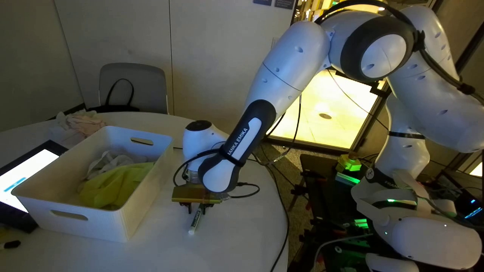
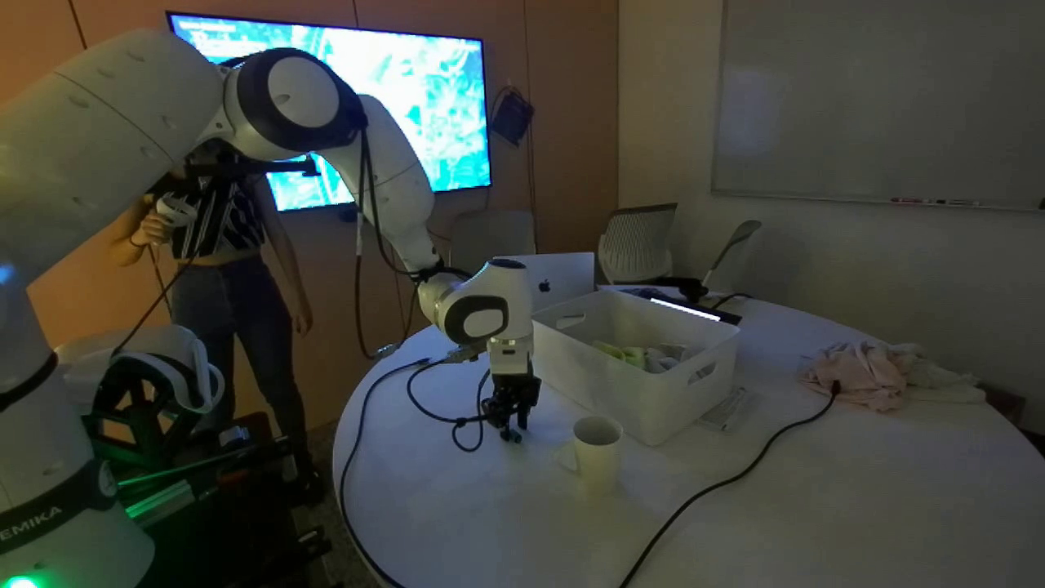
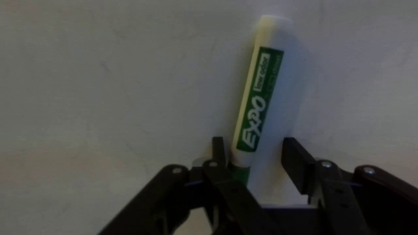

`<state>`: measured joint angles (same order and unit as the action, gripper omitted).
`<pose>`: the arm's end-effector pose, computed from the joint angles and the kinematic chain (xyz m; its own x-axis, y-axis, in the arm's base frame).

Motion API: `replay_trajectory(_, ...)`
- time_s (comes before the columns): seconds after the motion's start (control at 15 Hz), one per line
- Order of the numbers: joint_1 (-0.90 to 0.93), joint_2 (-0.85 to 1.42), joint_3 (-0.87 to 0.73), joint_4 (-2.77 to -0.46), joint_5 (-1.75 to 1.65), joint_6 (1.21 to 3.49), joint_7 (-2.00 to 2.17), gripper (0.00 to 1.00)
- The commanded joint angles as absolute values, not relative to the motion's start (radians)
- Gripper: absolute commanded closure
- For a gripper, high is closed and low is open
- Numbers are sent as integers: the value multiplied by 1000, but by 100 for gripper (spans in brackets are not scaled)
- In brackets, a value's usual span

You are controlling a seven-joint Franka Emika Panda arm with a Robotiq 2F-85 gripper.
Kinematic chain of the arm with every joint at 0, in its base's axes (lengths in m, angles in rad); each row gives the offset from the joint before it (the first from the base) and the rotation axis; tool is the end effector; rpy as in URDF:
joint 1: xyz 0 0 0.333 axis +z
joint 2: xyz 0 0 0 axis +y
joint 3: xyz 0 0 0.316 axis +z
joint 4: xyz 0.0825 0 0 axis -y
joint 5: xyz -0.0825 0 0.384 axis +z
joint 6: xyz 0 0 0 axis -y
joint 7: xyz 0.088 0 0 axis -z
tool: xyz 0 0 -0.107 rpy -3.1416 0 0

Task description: Put all the towels in the white basket and the objects into the mug

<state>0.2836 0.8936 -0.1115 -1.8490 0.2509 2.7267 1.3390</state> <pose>0.6028 0.0951 0.0399 0.2132 -0.9769 -0.0134 -0.9770 -0.2132 0.0012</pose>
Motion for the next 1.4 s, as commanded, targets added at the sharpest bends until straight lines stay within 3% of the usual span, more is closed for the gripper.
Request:
replay_trajectory(0.0, 312, 895, -148, -1839, 207, 2693, 1382, 82)
replay_trajectory(0.13, 321, 887, -161, -1838, 183, 2670, 1384, 96)
replay_trajectory(1.33, 348, 659, -270, -1922, -156, 2521, 1402, 94)
